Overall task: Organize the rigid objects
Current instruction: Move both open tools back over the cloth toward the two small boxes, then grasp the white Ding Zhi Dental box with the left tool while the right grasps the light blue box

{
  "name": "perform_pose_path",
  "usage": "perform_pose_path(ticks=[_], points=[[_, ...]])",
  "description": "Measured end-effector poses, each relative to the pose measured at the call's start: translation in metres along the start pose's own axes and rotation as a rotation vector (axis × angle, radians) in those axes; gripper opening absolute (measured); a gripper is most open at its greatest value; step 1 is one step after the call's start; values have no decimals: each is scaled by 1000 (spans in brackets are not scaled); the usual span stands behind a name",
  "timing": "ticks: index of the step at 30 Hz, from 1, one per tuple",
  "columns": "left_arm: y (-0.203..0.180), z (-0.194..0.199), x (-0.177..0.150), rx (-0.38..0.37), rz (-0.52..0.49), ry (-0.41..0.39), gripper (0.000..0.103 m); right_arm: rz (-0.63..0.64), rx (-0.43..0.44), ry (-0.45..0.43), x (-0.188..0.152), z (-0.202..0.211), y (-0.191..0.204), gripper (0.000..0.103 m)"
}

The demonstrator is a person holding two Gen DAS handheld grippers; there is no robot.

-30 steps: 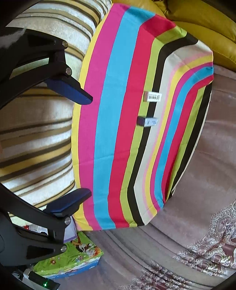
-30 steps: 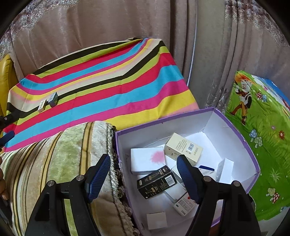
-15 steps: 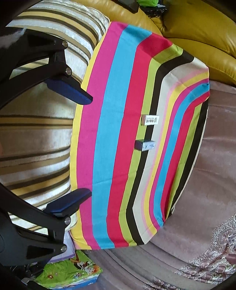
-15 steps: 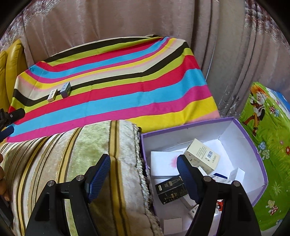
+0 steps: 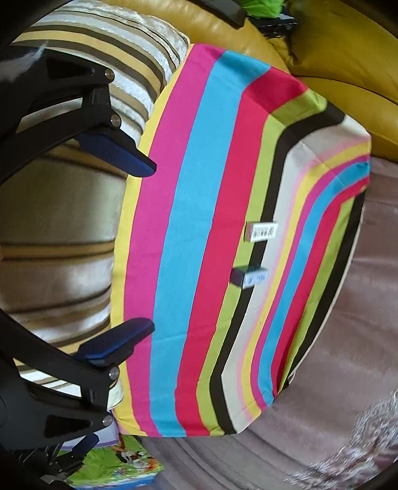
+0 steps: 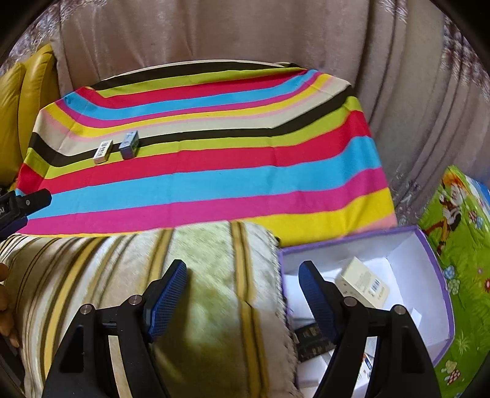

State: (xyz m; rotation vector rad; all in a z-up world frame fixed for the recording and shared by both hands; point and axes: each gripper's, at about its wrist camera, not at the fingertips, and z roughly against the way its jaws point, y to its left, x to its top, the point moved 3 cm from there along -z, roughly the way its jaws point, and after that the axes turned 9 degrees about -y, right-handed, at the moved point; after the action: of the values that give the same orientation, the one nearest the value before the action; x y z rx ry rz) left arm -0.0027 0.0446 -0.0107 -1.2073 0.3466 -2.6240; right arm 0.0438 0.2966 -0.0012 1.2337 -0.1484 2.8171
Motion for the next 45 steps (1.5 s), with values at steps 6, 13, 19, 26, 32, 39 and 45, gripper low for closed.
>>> perform_pose_path(ticks=[6,13,19,26,32,39,45], points=[[14,-23,11,1,21,43,91,37,57,7,20,-24,29,76],[11,-56,42,18,-31,36,88,50,134,-4,54,-51,62,76],[11,-95,72,32,-51,31,84,71,156,-31,83,-75,86,76],[9,-150,90,63,-53,77,78,43,146,-41,104,-104,99,76],[3,-186,99,129,-96,117,78,32,139,-30,111,-123,105,76],[0,-207,96,174,-189,136,68,34,139,-18,118,-142,115,76],[4,-199,94,153,-244,117,35,57,145,-16,124,-158,130,76]])
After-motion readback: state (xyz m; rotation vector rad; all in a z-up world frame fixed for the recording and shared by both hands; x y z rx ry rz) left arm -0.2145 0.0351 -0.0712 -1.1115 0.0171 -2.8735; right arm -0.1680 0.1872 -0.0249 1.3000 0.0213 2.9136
